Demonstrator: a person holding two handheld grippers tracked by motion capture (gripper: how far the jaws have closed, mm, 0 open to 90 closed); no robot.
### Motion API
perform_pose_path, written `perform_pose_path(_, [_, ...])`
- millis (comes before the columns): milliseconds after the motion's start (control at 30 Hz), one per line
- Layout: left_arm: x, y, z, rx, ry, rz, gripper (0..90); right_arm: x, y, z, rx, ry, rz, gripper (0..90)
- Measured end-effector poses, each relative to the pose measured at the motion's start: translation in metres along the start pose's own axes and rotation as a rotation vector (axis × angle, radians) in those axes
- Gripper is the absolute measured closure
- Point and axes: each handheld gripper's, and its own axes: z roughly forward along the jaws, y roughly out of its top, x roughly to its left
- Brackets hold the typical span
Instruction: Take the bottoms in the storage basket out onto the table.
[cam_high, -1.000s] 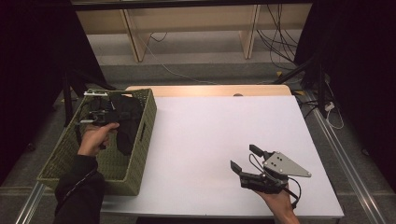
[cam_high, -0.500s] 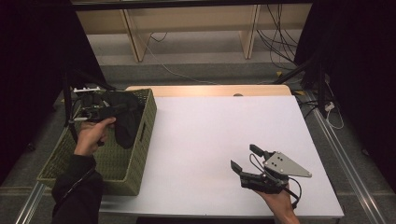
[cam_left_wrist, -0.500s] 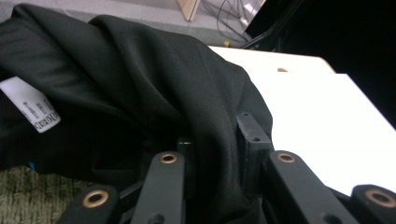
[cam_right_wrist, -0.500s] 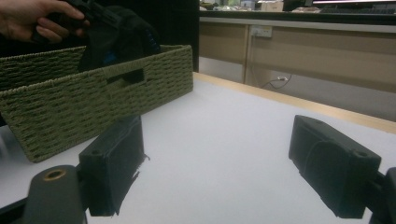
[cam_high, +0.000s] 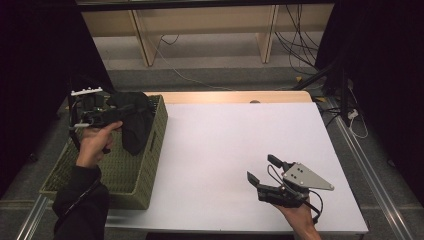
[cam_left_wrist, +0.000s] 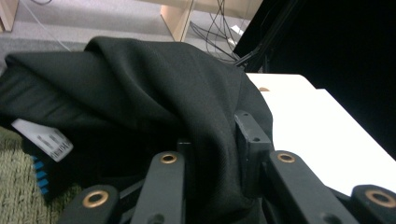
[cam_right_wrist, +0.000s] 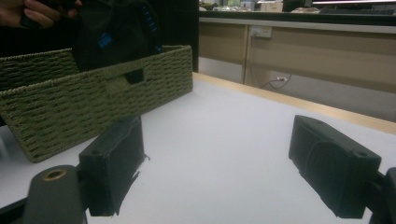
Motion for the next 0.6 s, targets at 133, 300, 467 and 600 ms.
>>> perform_pose_path(133, [-0.008,0.002,-0.002,-0.012,-0.022,0.013,74.5,0.000,0.000,0.000,0.002,-0.001,-0.001,19.0])
perform_pose_path(300, [-0.016,0.005,-0.005,-0.028,-0.037,0.030,74.6,0.000,0.000,0.000,0.002,-0.001,-0.002,18.9])
perform_pose_path(467, [-0.024,0.008,-0.011,-0.049,-0.056,0.045,74.6,0.000,0.000,-0.001,0.001,-0.002,-0.002,19.0])
perform_pose_path(600, [-0.033,0.011,-0.015,-0.061,-0.070,0.069,74.6,0.000,0.000,-0.001,0.005,-0.004,-0.003,18.9])
